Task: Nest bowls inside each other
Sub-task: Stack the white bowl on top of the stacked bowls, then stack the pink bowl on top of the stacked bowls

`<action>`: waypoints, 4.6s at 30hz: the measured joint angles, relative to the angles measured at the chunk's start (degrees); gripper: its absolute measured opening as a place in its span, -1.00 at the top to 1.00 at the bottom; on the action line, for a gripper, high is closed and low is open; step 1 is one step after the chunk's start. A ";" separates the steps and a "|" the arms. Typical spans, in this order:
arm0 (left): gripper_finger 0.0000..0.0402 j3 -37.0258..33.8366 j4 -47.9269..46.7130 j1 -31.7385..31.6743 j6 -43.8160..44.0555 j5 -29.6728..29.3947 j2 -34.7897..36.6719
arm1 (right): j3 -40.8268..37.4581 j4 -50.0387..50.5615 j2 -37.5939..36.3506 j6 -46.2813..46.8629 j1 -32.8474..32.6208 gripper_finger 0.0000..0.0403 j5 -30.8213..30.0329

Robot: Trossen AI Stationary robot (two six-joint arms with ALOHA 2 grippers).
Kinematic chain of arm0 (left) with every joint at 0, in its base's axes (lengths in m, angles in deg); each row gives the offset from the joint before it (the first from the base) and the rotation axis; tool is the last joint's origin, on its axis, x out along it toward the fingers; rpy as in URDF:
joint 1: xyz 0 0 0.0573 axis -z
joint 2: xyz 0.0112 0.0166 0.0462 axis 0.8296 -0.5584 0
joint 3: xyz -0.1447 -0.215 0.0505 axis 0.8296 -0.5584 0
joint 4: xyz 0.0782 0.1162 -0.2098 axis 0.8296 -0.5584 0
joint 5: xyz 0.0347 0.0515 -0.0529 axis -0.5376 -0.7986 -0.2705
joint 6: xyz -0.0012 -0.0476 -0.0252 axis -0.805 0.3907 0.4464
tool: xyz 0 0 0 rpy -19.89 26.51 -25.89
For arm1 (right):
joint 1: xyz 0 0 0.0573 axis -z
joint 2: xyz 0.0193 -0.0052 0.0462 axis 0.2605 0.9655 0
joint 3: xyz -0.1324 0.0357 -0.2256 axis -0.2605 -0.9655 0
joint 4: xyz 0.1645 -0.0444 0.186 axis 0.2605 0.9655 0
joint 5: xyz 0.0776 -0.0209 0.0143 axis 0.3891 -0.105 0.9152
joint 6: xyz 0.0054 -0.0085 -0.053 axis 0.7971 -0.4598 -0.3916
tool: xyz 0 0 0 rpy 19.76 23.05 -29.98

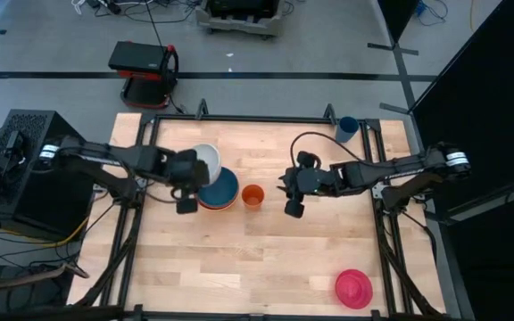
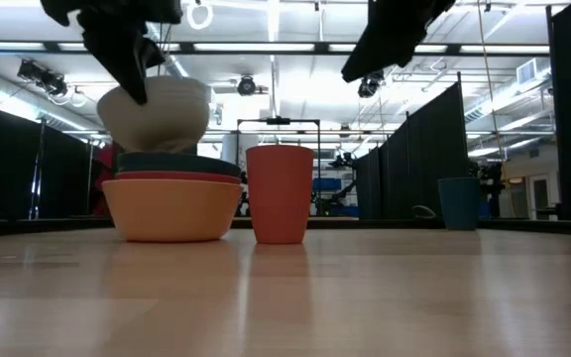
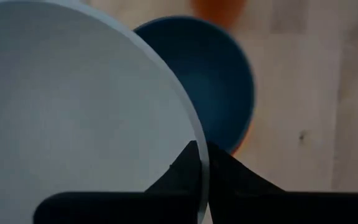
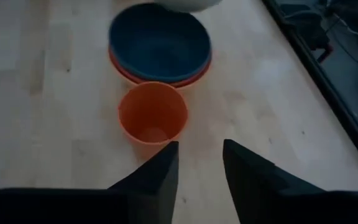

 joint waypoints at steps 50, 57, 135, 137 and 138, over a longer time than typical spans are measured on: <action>0.99 4.59 3.05 11.61 -2.08 7.52 -15.72 | -32.79 -36.02 -29.56 -1.99 -6.36 0.83 -16.32; 0.88 4.59 3.15 10.59 -1.46 7.40 -16.10 | -32.79 -36.00 -29.55 -1.97 -6.36 0.80 -15.85; 0.16 14.61 7.02 15.96 -4.94 5.76 -15.74 | -32.73 4.40 -11.19 74.28 -33.46 0.12 36.42; 0.16 14.61 7.07 15.96 -4.89 5.74 -15.74 | -32.73 5.68 -10.34 74.13 -33.46 0.12 37.24; 0.16 14.61 7.06 15.96 -4.77 5.74 -15.74 | -32.73 6.44 -9.99 74.08 -33.48 0.12 37.29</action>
